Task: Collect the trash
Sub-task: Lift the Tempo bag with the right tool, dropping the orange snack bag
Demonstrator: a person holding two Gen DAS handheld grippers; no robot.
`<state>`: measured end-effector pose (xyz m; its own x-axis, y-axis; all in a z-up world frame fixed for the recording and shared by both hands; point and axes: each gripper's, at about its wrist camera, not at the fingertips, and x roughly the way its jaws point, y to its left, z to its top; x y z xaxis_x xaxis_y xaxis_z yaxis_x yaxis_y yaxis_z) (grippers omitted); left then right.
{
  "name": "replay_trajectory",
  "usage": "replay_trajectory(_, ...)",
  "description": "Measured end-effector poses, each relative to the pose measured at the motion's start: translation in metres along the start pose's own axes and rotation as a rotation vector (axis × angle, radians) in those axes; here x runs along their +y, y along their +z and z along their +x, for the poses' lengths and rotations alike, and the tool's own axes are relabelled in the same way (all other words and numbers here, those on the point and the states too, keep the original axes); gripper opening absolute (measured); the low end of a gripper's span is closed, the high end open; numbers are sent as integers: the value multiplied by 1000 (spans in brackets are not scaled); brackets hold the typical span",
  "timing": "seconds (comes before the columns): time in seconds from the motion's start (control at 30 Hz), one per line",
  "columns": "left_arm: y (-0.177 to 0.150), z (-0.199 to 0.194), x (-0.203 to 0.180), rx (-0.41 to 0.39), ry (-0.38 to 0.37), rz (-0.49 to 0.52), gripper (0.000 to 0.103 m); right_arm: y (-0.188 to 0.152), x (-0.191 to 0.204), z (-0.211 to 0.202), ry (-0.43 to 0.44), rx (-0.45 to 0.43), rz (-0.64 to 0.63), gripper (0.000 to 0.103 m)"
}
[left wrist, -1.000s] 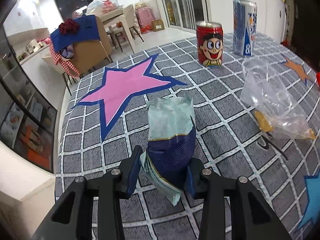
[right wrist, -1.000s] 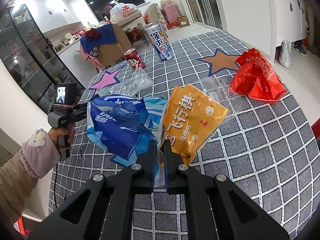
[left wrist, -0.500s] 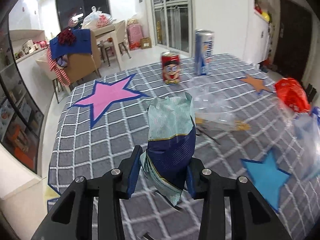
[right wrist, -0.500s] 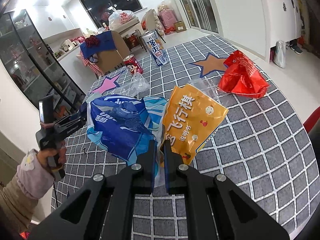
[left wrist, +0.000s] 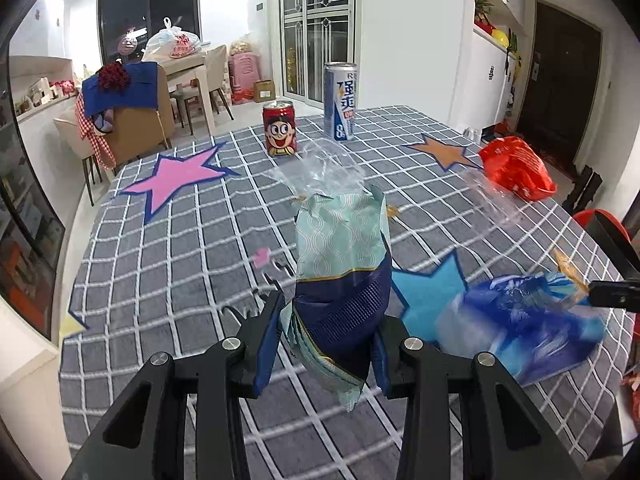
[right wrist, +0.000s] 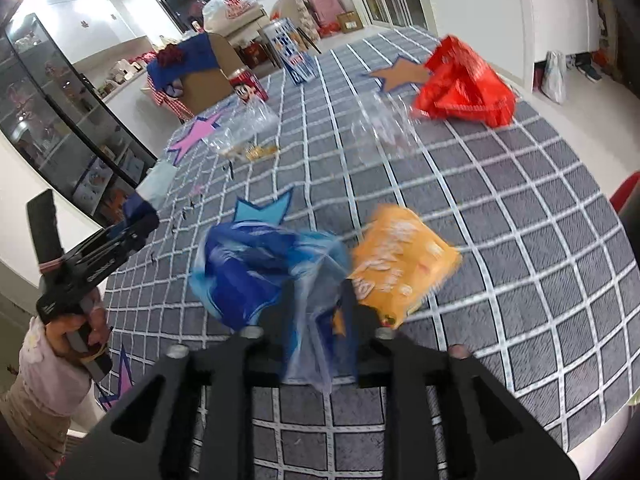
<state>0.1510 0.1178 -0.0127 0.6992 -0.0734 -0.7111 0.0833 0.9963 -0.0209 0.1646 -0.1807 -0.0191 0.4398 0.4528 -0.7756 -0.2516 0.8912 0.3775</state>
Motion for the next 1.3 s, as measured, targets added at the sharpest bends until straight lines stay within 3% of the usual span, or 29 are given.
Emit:
replay_trajectory(0.33, -12, -15, -9, -11, -11, -2, 103, -8, 3, 9, -8, 17, 13, 38)
replay_trajectory(0.63, -17, -32, -11, -41, -21, 1, 103, 8, 42, 7, -101, -44, -167, 38)
replay_trajectory(0.83, -21, -35, -6, -45, -25, -13, 103, -2, 62, 8, -24, -20, -246, 38)
replay_trajectory(1.03, -26, -42, -3, -52, -31, -21, 103, -2, 95, 40, -85, 43, -431, 38)
replay_trajectory(1.2, -35, -50, 0, -51, -28, -19, 103, -2, 90, 68, -95, 148, -465, 38)
replay_trajectory(1.27, -39, -51, 2, -46, -21, -19, 103, -5, 90, 68, -79, 157, -454, 31)
replay_trajectory(1.3, -41, -51, 3, -42, -18, -22, 103, -6, 93, 67, -68, 155, -449, 11)
